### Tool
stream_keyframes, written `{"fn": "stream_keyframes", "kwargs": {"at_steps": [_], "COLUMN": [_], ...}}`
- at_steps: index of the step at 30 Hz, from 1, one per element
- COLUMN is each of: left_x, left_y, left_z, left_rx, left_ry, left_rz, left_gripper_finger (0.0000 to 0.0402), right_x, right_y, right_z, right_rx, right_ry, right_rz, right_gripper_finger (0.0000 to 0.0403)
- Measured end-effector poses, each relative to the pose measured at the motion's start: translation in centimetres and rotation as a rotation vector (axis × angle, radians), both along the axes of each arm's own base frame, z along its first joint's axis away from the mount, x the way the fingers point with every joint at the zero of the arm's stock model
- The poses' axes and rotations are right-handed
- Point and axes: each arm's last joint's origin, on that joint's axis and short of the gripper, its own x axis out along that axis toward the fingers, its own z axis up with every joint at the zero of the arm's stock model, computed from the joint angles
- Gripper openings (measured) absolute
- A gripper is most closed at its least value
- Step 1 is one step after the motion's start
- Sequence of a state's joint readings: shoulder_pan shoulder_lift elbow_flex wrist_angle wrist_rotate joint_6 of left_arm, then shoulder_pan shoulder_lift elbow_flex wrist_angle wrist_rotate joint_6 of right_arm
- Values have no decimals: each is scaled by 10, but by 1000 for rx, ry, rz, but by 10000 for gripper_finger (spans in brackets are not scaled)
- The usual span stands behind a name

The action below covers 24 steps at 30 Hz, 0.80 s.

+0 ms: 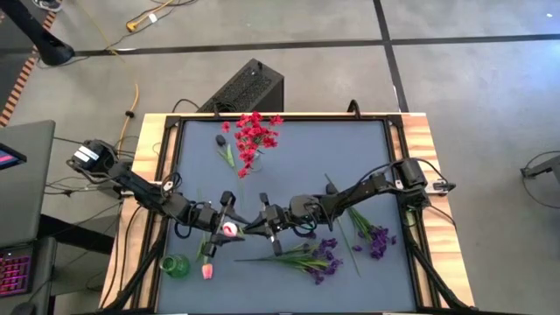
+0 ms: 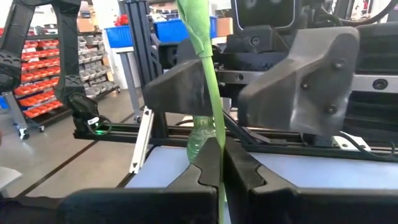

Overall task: Sort flowers into vase by color
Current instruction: Put the top pink tulip into the transparent vase

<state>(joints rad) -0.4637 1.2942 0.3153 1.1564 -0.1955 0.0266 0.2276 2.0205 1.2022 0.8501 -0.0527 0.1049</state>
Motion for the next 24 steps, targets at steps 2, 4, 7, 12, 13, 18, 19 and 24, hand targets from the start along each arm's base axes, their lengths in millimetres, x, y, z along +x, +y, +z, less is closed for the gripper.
{"fn": "stream_keyframes", "kwargs": {"at_steps": [2, 4, 7, 12, 13, 18, 19, 24], "left_x": [0, 0, 1, 1, 1, 1, 1, -1], "left_y": [0, 0, 1, 1, 1, 1, 1, 3], "left_z": [0, 0, -2, -4, -4, -4, -4, 0], "left_rx": [9, 19, 26, 41, 42, 42, 42, 51], "left_ry": [-2, -4, 14, 31, 31, 32, 33, 24], "left_rz": [3, 13, 38, 53, 52, 53, 54, 66], "left_gripper_finger": [163, 126, 59, 7, 4, 2, 1, 1], "right_x": [0, 0, 0, 0, 0, 0, -1, -4], "right_y": [0, 0, 0, 0, 0, 0, 0, -2], "right_z": [0, 0, 0, 0, 0, 0, 1, 9], "right_rx": [0, 0, 0, -6, -9, -35, -40, -86], "right_ry": [0, 0, 0, 4, 3, -8, -8, 36], "right_rz": [0, 0, 0, 15, 16, 18, 18, 2], "right_gripper_finger": [31, 31, 32, 49, 53, 89, 101, 177]}}
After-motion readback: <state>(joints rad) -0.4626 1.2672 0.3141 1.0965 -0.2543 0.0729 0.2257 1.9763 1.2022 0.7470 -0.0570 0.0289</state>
